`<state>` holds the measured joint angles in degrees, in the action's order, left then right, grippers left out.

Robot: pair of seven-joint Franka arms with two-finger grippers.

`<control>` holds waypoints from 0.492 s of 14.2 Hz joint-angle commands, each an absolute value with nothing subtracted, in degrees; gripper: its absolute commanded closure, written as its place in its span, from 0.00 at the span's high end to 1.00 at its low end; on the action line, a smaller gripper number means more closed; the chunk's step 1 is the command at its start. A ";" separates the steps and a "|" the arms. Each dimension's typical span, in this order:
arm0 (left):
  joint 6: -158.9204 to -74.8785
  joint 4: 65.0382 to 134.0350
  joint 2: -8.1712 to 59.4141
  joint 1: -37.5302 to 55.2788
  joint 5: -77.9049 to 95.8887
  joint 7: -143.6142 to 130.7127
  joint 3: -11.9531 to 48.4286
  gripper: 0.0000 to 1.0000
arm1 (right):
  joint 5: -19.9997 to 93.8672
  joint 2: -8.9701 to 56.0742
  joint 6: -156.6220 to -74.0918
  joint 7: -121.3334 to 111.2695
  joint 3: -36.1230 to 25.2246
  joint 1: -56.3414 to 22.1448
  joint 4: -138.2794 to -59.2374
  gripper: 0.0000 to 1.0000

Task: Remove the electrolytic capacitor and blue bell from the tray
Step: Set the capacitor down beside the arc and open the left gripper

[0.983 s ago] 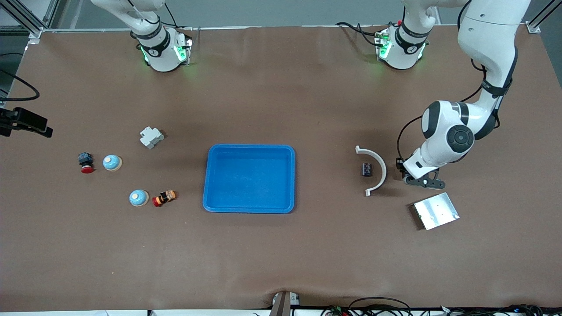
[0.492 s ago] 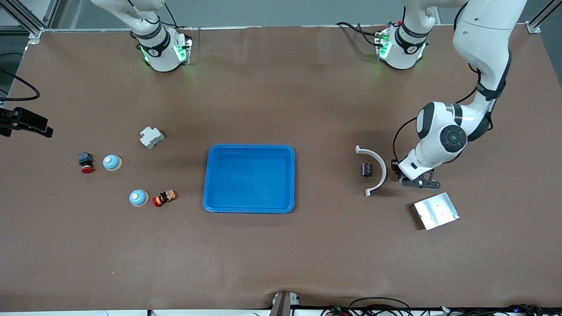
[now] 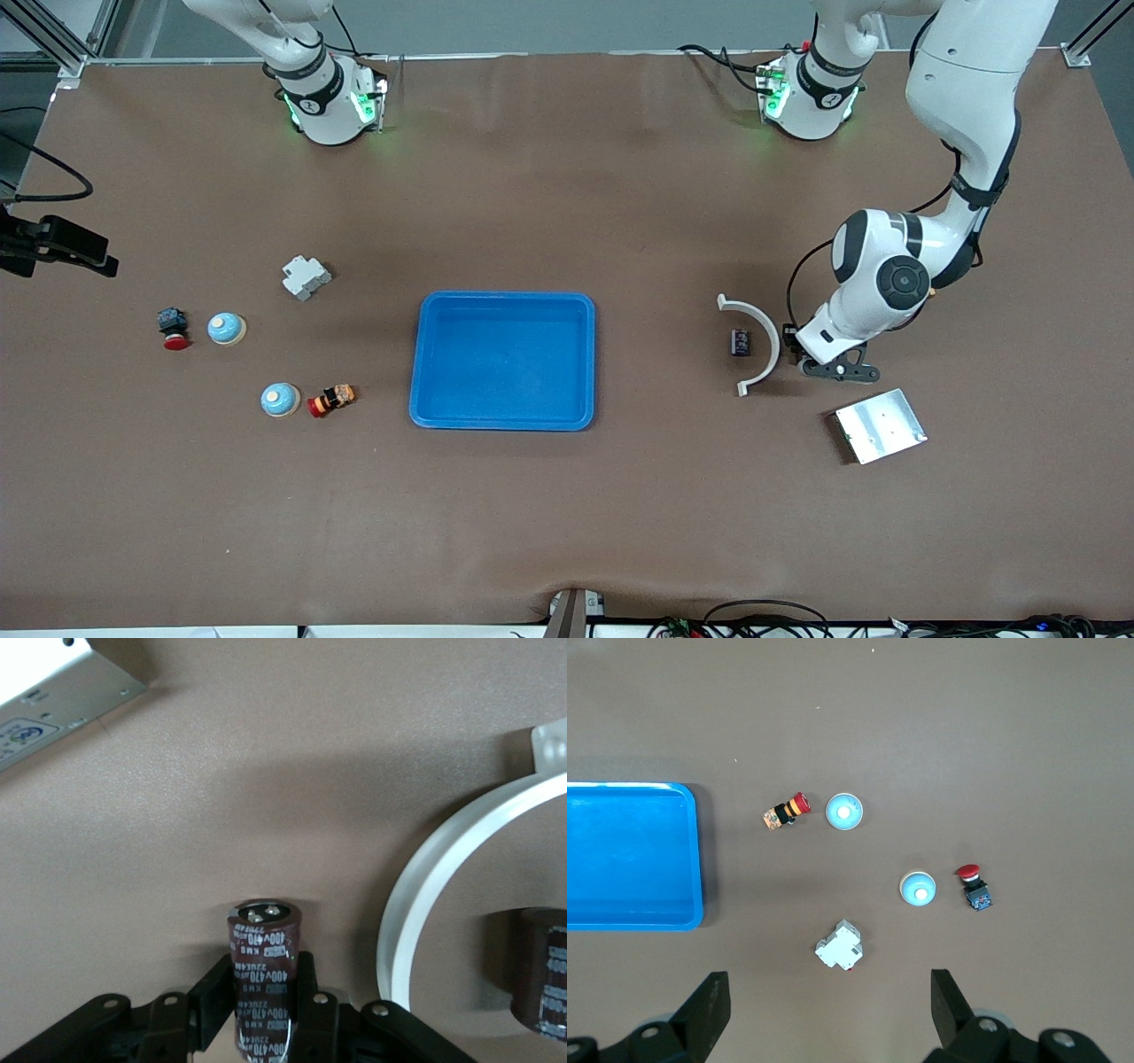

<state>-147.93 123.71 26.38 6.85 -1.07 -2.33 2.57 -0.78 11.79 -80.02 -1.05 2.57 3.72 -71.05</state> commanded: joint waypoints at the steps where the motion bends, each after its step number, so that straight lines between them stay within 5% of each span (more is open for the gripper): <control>1: -149.33 124.01 26.54 6.94 -0.18 -3.25 2.55 1.00 | -0.44 10.81 -79.89 -1.23 2.46 3.43 -71.19 1.00; 7: -146.09 122.61 24.44 6.77 -0.18 -5.98 2.46 1.00 | -0.79 10.81 -79.81 -1.23 2.46 3.16 -71.28 1.00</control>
